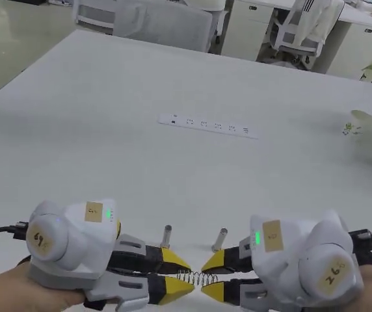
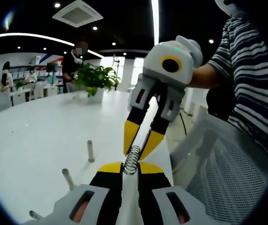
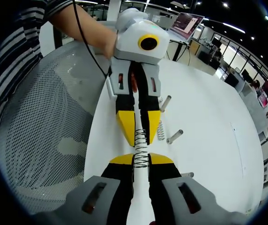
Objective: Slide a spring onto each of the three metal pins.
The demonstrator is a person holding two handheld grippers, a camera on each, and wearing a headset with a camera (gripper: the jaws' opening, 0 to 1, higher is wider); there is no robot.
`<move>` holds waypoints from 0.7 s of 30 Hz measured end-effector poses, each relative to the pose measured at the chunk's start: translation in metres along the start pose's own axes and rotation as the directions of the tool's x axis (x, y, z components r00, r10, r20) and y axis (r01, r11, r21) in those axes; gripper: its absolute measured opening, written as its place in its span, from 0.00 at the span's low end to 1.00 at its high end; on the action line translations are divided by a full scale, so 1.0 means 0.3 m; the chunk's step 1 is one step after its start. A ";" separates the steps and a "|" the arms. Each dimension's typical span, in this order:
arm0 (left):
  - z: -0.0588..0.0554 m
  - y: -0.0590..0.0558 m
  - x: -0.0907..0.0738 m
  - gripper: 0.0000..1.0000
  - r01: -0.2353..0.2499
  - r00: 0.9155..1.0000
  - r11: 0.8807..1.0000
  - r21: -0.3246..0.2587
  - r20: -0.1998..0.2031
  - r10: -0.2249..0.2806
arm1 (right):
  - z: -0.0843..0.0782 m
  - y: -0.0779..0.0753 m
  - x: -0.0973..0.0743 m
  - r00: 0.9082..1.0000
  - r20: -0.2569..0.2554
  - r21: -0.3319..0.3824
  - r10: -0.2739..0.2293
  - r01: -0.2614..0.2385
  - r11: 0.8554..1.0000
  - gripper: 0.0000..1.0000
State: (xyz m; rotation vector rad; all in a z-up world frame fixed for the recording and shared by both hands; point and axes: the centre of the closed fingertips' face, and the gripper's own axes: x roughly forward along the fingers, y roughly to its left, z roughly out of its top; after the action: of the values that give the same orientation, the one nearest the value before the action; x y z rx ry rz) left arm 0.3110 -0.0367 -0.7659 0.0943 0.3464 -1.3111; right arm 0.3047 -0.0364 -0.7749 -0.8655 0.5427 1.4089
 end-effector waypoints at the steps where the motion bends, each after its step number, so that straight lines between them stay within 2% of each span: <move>1: 0.001 0.000 0.000 0.04 0.001 1.000 1.000 0.002 0.000 -0.001 | 0.001 0.000 -0.001 1.000 0.002 0.001 0.000 0.000 1.000 0.08; 10: 0.004 -0.009 -0.009 0.03 0.013 1.000 0.999 0.031 -0.003 -0.013 | 0.010 0.005 -0.001 1.000 0.014 0.006 0.008 -0.008 1.000 0.08; 21: -0.001 -0.028 -0.009 0.02 0.053 0.999 0.998 0.020 -0.008 -0.053 | 0.006 0.023 -0.001 0.999 0.044 0.041 0.027 -0.029 0.999 0.08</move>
State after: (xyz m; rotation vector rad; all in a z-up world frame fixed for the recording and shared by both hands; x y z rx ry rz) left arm 0.3025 -0.0364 -0.7643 0.1074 0.3443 -1.3670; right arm 0.2977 -0.0356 -0.7750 -0.7954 0.5510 1.4335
